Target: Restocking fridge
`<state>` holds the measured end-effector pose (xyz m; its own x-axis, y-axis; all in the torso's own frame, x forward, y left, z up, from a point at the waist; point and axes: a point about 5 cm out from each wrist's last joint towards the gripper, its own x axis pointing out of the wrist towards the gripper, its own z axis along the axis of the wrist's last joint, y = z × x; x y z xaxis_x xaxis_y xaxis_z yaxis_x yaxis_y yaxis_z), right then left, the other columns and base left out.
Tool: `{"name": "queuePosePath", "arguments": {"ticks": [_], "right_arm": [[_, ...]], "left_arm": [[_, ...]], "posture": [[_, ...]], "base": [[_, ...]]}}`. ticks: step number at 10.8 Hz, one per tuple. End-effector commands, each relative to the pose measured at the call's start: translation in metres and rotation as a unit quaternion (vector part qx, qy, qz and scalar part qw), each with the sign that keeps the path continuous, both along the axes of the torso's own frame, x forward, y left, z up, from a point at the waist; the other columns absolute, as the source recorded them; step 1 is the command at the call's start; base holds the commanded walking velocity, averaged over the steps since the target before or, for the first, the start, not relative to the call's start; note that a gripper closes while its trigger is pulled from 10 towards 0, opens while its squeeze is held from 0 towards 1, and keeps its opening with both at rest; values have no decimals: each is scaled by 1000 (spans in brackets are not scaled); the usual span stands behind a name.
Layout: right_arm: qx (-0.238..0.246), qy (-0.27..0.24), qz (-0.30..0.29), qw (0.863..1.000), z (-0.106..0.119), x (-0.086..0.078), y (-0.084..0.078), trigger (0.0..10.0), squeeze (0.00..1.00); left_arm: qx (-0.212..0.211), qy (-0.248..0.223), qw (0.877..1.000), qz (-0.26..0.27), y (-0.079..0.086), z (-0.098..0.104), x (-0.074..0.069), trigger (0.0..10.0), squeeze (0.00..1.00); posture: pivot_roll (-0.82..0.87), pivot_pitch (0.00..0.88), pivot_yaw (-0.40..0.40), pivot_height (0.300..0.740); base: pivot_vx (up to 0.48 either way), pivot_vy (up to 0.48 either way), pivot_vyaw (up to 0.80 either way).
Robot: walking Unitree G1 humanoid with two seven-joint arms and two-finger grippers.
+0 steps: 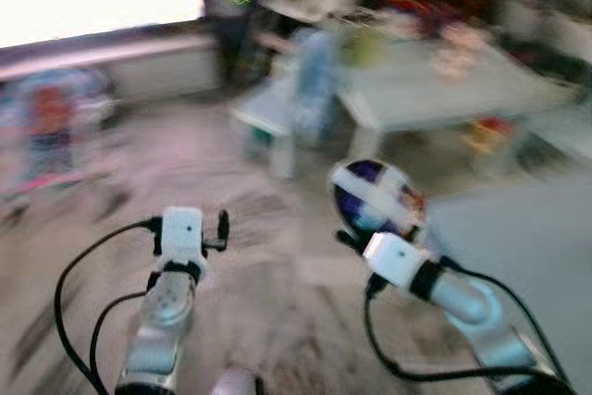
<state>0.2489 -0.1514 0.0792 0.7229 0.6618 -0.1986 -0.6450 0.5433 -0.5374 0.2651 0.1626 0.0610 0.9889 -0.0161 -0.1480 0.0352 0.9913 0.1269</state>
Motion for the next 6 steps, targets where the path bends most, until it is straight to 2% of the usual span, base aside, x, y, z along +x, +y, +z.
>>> {"name": "queuePosePath", "arguments": {"ticks": [1, 4, 6], "right_arm": [[7, -15, -9, 1000, 3, 1, 3, 10000, 0], [-10, -24, -22, 999, -1, -6, -3, 10000, 0], [-19, -30, -16, 999, 0, -3, -2, 10000, 0]], "left_arm": [[23, 7, 999, -23, 0, -3, 3, 10000, 0], [34, 13, 999, -39, 4, -6, 8, 10000, 0], [34, 15, 999, -19, 8, -7, 9, 10000, 0]], "posture": [[59, 0, 28, 740], [39, 2, 55, 740], [53, 24, 39, 740]], "base": [[0, 0, 800], [0, 0, 800], [0, 0, 800]]}}
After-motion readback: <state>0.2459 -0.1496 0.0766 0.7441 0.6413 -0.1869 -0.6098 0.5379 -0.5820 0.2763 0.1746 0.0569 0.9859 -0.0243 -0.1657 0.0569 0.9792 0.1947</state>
